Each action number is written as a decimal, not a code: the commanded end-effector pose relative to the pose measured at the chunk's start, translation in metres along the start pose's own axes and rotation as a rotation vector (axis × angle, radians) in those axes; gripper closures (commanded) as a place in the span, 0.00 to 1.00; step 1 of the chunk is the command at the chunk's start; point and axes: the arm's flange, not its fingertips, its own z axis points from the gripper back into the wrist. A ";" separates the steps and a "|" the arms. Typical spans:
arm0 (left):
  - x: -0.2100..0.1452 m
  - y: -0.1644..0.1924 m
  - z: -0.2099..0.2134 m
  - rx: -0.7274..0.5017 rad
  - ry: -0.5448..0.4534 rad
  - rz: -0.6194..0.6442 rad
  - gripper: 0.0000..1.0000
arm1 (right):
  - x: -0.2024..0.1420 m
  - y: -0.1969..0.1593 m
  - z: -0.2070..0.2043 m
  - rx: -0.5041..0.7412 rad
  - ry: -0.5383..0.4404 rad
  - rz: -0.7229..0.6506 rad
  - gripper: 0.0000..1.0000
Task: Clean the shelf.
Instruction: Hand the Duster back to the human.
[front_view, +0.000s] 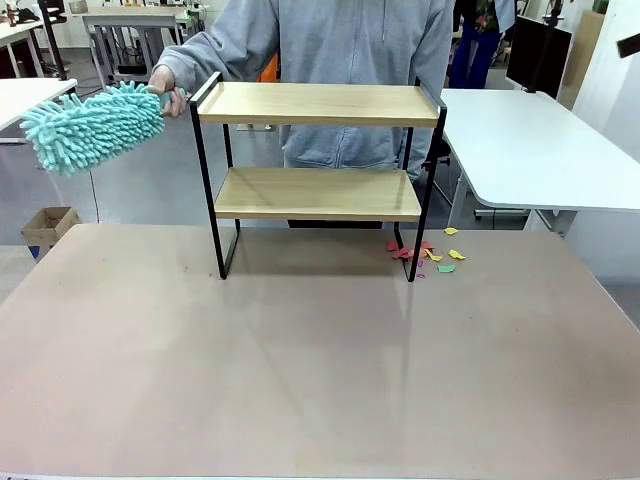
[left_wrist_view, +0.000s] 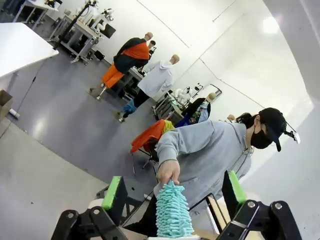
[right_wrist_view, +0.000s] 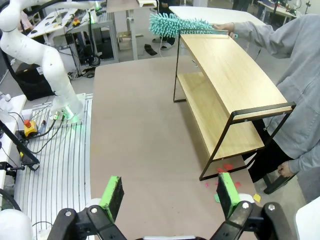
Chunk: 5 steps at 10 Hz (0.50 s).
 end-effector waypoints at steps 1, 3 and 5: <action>0.005 -0.016 0.007 0.006 -0.030 -0.023 0.00 | 0.003 0.001 0.001 0.001 -0.006 0.000 0.00; 0.005 -0.016 0.007 0.006 -0.030 -0.023 0.00 | 0.003 0.001 0.001 0.001 -0.006 0.000 0.00; 0.005 -0.016 0.007 0.006 -0.030 -0.023 0.00 | 0.003 0.001 0.001 0.001 -0.006 0.000 0.00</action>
